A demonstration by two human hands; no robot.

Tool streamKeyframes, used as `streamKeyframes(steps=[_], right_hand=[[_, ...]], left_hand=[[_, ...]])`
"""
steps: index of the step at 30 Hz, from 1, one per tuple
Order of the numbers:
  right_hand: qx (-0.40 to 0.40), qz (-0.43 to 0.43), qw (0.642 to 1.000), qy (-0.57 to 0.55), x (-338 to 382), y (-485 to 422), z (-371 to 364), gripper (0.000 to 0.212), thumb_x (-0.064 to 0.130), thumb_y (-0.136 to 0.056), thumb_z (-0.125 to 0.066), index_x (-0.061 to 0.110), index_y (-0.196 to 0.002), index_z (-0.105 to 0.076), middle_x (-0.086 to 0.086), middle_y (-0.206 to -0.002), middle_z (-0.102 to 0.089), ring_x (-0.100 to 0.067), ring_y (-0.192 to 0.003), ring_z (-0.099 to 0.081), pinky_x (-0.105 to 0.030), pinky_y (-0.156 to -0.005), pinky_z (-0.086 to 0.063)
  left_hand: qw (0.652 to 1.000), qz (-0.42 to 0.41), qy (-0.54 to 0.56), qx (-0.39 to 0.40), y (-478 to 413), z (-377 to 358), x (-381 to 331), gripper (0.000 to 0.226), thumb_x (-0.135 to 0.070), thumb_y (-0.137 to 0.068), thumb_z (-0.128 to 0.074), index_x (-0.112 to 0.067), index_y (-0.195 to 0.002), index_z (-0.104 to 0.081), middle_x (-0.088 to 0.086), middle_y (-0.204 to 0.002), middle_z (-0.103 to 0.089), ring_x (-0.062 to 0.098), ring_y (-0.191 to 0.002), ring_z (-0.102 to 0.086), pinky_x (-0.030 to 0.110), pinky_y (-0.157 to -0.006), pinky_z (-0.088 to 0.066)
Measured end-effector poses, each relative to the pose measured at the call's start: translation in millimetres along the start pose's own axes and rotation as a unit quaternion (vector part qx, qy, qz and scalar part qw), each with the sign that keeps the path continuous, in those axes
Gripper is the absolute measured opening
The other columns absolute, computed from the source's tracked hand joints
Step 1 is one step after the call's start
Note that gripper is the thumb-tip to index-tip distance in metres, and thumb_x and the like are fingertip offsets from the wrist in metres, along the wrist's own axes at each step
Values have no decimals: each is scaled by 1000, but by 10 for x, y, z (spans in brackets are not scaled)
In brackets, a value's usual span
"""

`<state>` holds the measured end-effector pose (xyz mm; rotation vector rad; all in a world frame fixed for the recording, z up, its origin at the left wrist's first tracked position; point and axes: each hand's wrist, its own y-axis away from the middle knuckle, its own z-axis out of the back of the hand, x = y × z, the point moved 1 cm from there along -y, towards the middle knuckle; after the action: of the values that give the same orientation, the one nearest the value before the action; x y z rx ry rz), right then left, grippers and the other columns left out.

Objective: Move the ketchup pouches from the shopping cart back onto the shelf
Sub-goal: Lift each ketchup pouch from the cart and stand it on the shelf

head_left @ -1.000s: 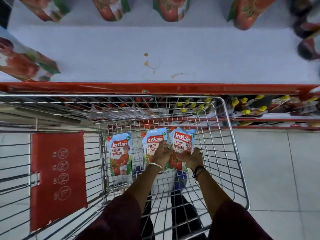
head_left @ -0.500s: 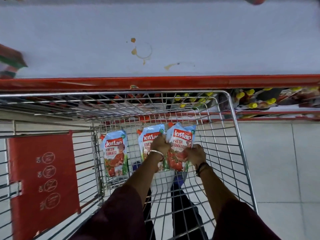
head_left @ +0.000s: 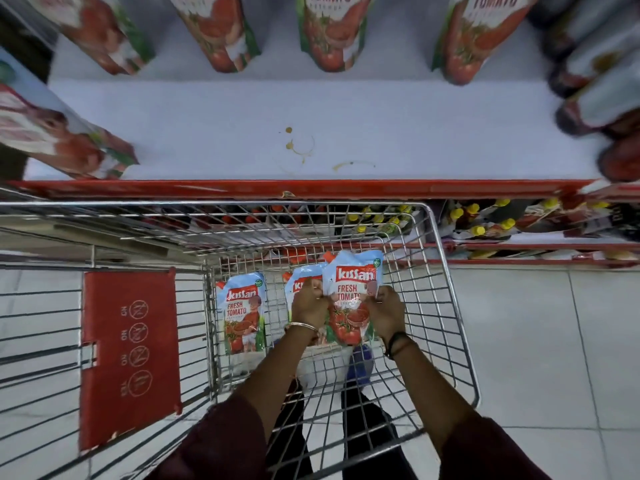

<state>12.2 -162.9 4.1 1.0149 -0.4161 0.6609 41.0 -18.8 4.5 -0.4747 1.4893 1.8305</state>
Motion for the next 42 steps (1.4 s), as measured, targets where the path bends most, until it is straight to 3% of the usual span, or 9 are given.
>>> streamKeyframes(steps=[5,8,10,12,16,21,26,33,42], right_hand=[[-11,106,994,-23,399,410,271,22,21,-89,-59,0,-98,-62,-5,-85,-65,-8,-63,-60,-2,-43,-41],[-36,169,984,-51,677,685,477,39,48,-85,-47,10,-86,-57,-2,-75,-64,1,-57,-60,-4,-44,-42],[-62,185,977,-82,820,804,602,22,29,-91,-53,9,-82,-57,-7,-82,-62,-10,-66,-59,-5,-53,-42],[-88,208,969,-102,942,887,724,5,4,-87,-59,6,-82,-58,-6,-88,-62,-17,-77,-61,0,-57,-42],[-116,257,948,-148,1205,1025,1012,15,9,-87,-62,1,-99,-61,-3,-92,-65,-12,-79,-64,-10,-70,-53],[-167,299,919,-196,1598,1076,1418,13,7,-85,-62,13,-91,-51,-3,-85,-65,-24,-86,-66,-38,-77,-56],[-225,354,888,-190,1935,968,1829,15,8,-87,-60,13,-89,-46,-4,-88,-60,-2,-70,-55,-3,-55,-44],[-232,365,877,-211,2024,487,2145,12,10,-89,-59,8,-97,-51,15,-81,-57,3,-78,-56,-2,-65,-45],[-217,350,891,-190,1847,217,2211,20,8,-87,-61,9,-82,-42,14,-70,-50,12,-65,-55,0,-60,-41]], left_hand=[[996,-84,0,-32,414,234,-393,38,7,-75,-64,-24,-65,-44,12,-80,-54,27,-88,-56,45,-80,-52],[986,-158,-31,-46,746,339,-711,32,8,-79,-58,-18,-65,-46,35,-81,-51,28,-85,-61,42,-75,-53],[977,-206,-11,-52,887,379,-885,13,11,-80,-56,-1,-77,-49,24,-70,-50,22,-78,-61,33,-66,-53],[975,-215,-12,-55,998,397,-1075,19,-1,-80,-61,-16,-77,-50,10,-83,-60,23,-81,-61,33,-72,-52],[954,-292,12,-72,1223,428,-1487,31,-5,-78,-63,-26,-75,-41,14,-90,-69,25,-85,-67,46,-68,-58],[917,-390,2,-84,1339,350,-2069,24,-5,-77,-62,-19,-84,-43,20,-88,-70,30,-77,-68,54,-65,-56],[893,-442,-3,-90,1310,166,-2637,27,-4,-79,-62,-18,-85,-40,20,-90,-70,29,-81,-68,50,-69,-57],[882,-466,18,-67,1021,-205,-3035,28,3,-79,-60,-13,-84,-39,22,-92,-70,25,-84,-67,6,-57,-46],[895,-442,-5,-55,711,-450,-2930,23,2,-78,-62,-8,-87,-43,23,-89,-70,29,-83,-68,36,-69,-55]])
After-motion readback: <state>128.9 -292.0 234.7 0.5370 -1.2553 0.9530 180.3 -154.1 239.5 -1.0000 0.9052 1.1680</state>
